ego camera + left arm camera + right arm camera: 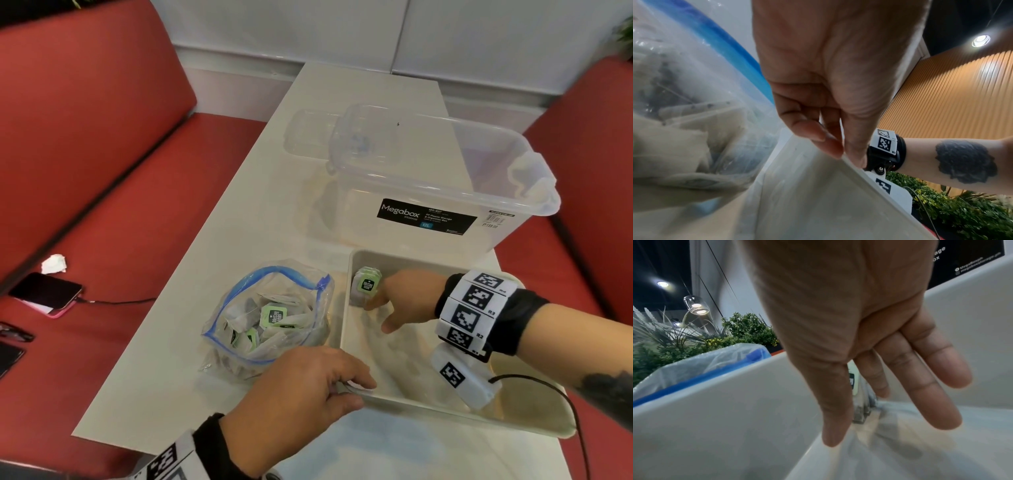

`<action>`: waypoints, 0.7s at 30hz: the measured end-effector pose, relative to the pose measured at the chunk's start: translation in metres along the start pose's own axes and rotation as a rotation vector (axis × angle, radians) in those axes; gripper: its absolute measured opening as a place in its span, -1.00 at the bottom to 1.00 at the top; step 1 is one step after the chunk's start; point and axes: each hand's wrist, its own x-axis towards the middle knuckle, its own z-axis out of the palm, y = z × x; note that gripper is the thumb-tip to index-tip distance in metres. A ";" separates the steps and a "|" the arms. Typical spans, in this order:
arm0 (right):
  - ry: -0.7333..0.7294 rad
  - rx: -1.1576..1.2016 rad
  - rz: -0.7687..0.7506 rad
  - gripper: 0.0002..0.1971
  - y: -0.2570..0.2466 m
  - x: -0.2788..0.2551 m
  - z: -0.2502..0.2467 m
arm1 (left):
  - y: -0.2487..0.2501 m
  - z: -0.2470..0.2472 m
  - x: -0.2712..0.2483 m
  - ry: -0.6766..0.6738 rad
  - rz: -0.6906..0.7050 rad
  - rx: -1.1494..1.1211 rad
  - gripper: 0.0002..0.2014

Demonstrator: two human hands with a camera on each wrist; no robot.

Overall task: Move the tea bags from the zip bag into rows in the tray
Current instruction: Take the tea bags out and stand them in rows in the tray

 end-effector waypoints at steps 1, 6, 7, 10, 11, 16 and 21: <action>0.007 0.008 0.000 -0.47 0.001 -0.003 -0.001 | 0.002 -0.003 -0.003 0.036 0.013 -0.027 -0.78; 0.072 0.048 0.035 -0.52 0.002 -0.017 -0.007 | 0.003 -0.044 -0.001 0.527 0.016 -0.137 -0.90; 0.099 0.056 0.049 -0.52 0.001 -0.021 -0.009 | -0.004 -0.054 0.001 0.579 -0.028 -0.074 -0.87; 0.178 0.090 0.072 -0.53 -0.002 -0.034 -0.016 | -0.028 -0.069 0.008 0.409 -0.197 0.260 -0.73; 0.199 0.098 0.074 -0.53 -0.004 -0.038 -0.018 | -0.035 -0.069 0.009 0.303 -0.218 0.353 -0.67; 0.236 0.130 0.077 -0.53 -0.012 -0.057 -0.021 | -0.042 -0.063 0.013 -0.057 -0.267 0.447 -0.44; 0.240 0.154 0.061 -0.54 -0.019 -0.071 -0.021 | -0.047 -0.052 0.018 0.081 -0.295 0.478 -0.69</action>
